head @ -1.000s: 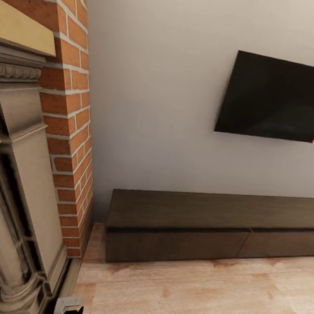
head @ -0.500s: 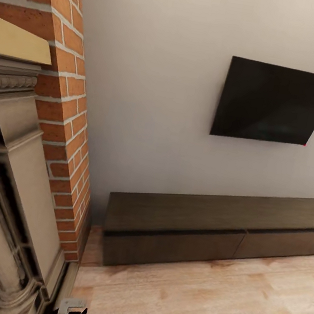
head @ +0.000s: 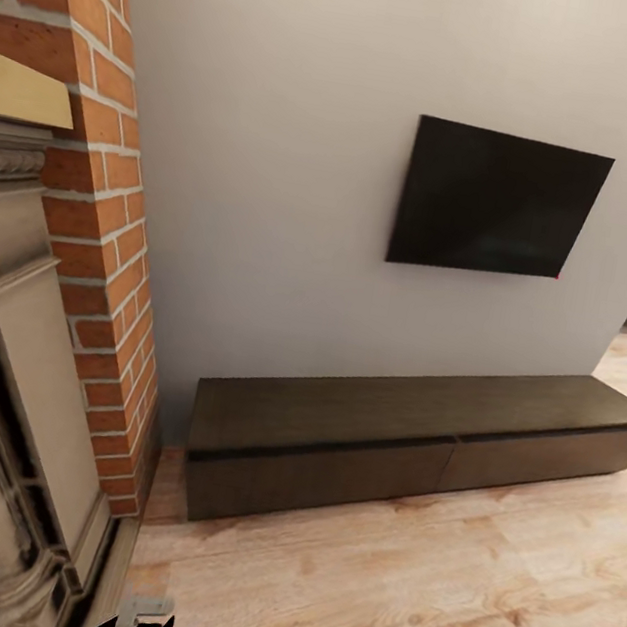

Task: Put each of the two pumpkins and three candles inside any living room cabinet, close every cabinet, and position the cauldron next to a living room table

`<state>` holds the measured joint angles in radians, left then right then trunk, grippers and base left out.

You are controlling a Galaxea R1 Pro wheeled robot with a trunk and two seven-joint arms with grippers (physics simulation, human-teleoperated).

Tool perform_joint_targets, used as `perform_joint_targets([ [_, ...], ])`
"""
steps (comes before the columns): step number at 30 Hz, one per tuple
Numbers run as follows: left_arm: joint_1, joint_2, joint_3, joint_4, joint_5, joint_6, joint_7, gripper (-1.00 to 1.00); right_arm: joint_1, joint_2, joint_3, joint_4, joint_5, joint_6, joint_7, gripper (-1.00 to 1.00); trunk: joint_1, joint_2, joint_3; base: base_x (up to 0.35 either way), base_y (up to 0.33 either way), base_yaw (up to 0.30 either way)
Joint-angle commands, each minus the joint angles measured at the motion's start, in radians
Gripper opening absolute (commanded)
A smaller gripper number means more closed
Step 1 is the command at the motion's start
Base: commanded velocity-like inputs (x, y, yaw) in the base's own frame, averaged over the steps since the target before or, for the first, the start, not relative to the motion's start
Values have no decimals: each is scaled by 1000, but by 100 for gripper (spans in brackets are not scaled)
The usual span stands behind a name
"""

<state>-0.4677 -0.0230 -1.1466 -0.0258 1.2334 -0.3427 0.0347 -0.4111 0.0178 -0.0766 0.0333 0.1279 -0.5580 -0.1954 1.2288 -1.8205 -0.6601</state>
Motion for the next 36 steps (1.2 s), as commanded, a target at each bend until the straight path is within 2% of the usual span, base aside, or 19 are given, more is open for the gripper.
perform_joint_targets([
  [1,0,0,-8,0,5,-2,4,100,-2,0,-8,4,11,-5,-5,100,-1,-1,-1,-311,-37,-37],
  [4,0,0,-8,0,6,-2,0,100,-2,-3,-8,4,9,-6,-4,100,-1,-1,0,-316,-17,-148],
  [8,0,0,-8,0,6,-3,-9,100,-2,-11,-8,4,-32,-6,-1,100,-1,-1,3,-286,-3,-244],
  [11,-1,0,-8,0,6,-4,-10,100,-2,-12,-8,4,-41,-6,0,100,-1,-1,6,-116,-1,-264],
  [31,-1,1,-8,1,8,-7,-9,100,-2,-13,-8,4,-45,-6,0,100,-1,-1,24,-9,0,-269],
  [36,-1,1,-8,1,8,-7,-10,100,-2,-13,-8,4,-45,-6,-2,100,-1,-1,27,-227,-59,-191],
])
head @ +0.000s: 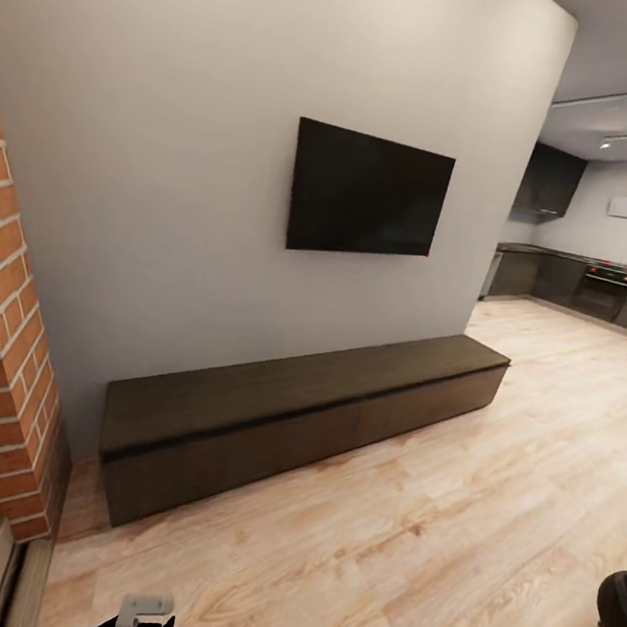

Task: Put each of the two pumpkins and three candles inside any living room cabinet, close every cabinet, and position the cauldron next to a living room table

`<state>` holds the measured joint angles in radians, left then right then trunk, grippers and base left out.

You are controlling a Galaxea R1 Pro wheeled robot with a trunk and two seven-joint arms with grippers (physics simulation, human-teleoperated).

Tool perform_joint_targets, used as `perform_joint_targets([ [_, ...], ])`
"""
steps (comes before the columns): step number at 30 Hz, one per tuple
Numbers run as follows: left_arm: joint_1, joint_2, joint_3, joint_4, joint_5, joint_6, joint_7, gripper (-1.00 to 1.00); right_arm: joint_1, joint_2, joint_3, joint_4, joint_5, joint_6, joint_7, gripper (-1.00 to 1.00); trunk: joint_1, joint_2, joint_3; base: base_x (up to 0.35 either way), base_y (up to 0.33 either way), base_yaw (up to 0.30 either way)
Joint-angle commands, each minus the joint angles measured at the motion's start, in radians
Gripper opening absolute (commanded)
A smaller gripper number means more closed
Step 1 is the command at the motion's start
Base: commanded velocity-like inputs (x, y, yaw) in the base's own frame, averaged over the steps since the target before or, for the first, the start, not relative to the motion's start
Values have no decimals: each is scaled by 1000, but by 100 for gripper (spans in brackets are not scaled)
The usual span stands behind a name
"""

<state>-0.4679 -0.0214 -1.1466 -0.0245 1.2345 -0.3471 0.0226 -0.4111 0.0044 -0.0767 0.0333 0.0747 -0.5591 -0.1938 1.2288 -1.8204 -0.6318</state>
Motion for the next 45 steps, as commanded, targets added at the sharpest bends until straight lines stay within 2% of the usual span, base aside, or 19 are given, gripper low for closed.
perform_joint_targets([
  [1,0,0,-8,0,6,-3,2,100,-2,0,-8,4,8,-5,-4,100,-1,-1,-1,-284,-92,-71],
  [18,-1,0,-8,0,6,-3,2,100,-2,0,-8,4,8,-5,-6,100,-1,-1,-8,-272,-151,-95],
  [27,0,0,-8,0,6,-2,2,100,-2,0,-8,4,6,-5,-7,100,-1,-1,-9,-37,-27,-115],
  [31,-1,0,-8,0,6,2,3,100,-2,0,-8,4,-22,-5,-7,100,-1,-1,-9,-1,-1,-287],
  [34,-1,-1,-8,-1,6,4,3,100,-2,0,-8,4,-27,-5,-7,100,-1,-1,-9,0,0,-297],
  [45,-1,-8,-8,-6,5,64,1,100,-2,0,-8,4,-30,-5,-7,100,-1,-1,-9,0,0,-299],
])
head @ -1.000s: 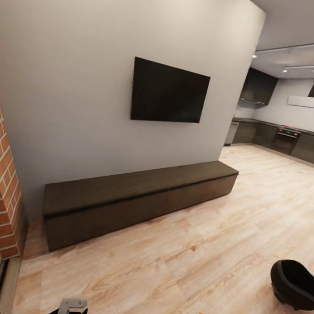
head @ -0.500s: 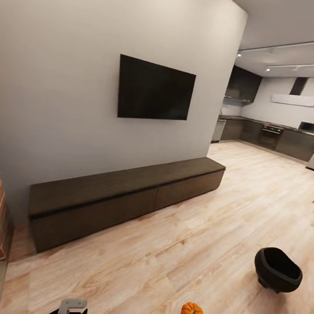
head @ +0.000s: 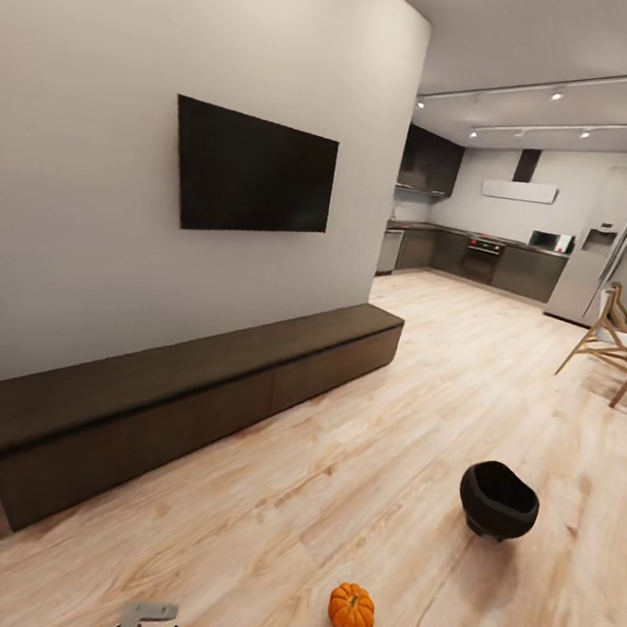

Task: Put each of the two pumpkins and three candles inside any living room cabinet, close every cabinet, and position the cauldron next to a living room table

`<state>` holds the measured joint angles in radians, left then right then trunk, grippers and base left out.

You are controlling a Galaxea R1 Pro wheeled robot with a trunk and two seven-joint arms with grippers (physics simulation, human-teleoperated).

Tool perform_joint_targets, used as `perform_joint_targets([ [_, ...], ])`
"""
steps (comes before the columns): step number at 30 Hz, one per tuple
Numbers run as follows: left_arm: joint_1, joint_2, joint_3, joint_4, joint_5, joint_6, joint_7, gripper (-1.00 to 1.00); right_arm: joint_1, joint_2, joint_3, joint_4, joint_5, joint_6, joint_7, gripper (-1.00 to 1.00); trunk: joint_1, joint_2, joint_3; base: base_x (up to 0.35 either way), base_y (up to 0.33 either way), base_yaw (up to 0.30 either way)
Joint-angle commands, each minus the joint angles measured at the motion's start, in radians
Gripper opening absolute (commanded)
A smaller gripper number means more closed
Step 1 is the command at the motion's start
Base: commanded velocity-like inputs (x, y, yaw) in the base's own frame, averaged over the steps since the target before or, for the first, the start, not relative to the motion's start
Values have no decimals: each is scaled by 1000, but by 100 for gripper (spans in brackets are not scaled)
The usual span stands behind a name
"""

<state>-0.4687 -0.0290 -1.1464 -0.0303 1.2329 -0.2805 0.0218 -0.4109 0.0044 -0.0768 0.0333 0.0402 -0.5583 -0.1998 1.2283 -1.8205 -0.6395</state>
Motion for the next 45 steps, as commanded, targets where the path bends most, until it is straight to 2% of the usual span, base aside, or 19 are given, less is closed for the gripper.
perform_joint_targets([
  [1,0,0,-9,1,7,-1,2,100,-2,0,-8,4,4,-6,-1,100,0,0,-1,0,0,-287],
  [7,0,3,-9,5,7,0,3,100,-2,0,-8,4,4,-6,-1,100,0,0,-1,80,0,-167],
  [18,0,4,-9,7,7,0,4,100,-2,0,-8,4,4,-6,-1,100,0,0,-1,302,0,-74],
  [36,0,-2,-10,4,7,3,1,100,-2,-2,-8,4,3,-6,-2,100,0,0,4,53,0,-285],
  [38,1,-3,-10,4,7,2,1,100,-2,-5,-8,4,-5,-6,-3,100,0,0,5,0,0,-283],
  [39,1,-3,-10,4,4,3,1,100,-2,-8,-8,4,-53,-6,-3,100,0,0,5,5,0,-40],
  [45,1,-3,-10,4,-25,5,1,100,-2,-12,-8,4,-65,-6,-2,100,0,0,5,62,-36,-14],
])
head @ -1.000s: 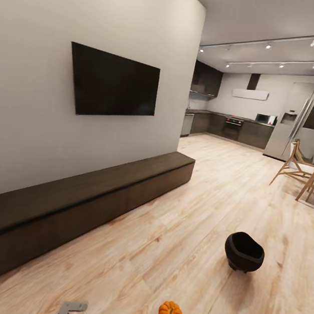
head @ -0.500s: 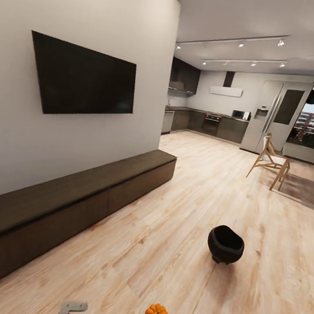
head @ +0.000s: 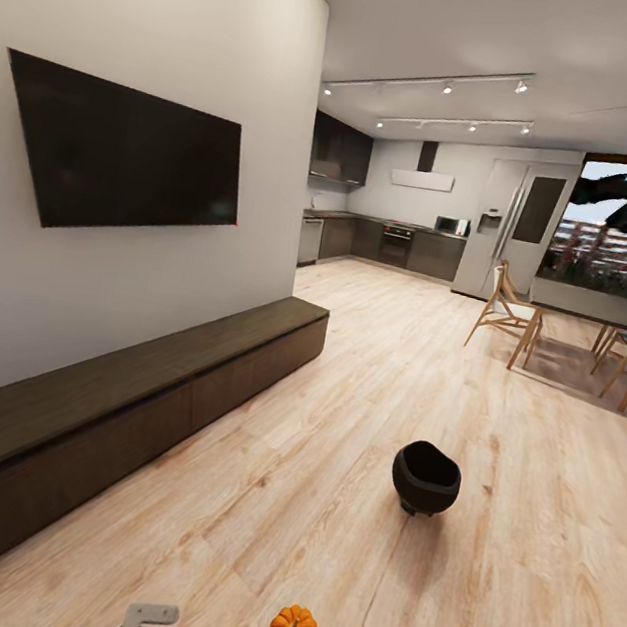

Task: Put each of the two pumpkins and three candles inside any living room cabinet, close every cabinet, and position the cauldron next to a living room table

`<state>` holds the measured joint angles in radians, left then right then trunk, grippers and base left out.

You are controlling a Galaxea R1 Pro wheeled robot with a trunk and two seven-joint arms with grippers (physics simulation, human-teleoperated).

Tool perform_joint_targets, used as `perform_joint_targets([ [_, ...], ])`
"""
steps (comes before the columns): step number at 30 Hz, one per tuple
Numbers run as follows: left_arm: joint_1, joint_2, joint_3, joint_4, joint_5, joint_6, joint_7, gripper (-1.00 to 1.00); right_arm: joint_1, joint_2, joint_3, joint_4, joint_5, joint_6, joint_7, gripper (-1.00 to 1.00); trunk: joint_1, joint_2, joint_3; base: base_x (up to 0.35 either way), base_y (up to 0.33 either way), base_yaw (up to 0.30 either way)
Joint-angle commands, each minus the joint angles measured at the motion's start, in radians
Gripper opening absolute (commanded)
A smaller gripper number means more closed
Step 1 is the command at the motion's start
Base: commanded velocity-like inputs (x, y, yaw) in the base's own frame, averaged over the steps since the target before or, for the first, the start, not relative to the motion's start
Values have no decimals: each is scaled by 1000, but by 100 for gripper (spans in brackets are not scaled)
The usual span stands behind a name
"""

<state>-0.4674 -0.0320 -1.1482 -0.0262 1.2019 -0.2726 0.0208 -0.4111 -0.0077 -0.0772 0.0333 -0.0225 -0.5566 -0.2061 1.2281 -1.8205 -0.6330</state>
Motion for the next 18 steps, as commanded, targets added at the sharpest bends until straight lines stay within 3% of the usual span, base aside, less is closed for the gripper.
perform_joint_targets([
  [1,0,0,-8,0,0,1,2,100,-2,1,-7,4,-3,-7,5,100,0,0,-1,70,-58,-2],
  [10,-1,0,-8,0,-5,4,2,100,-2,-1,-7,4,-5,-6,5,100,0,0,4,7,-12,-109],
  [18,0,-2,-8,0,-5,10,2,100,-2,-1,-7,4,-4,-6,4,100,0,0,10,-226,-98,-141],
])
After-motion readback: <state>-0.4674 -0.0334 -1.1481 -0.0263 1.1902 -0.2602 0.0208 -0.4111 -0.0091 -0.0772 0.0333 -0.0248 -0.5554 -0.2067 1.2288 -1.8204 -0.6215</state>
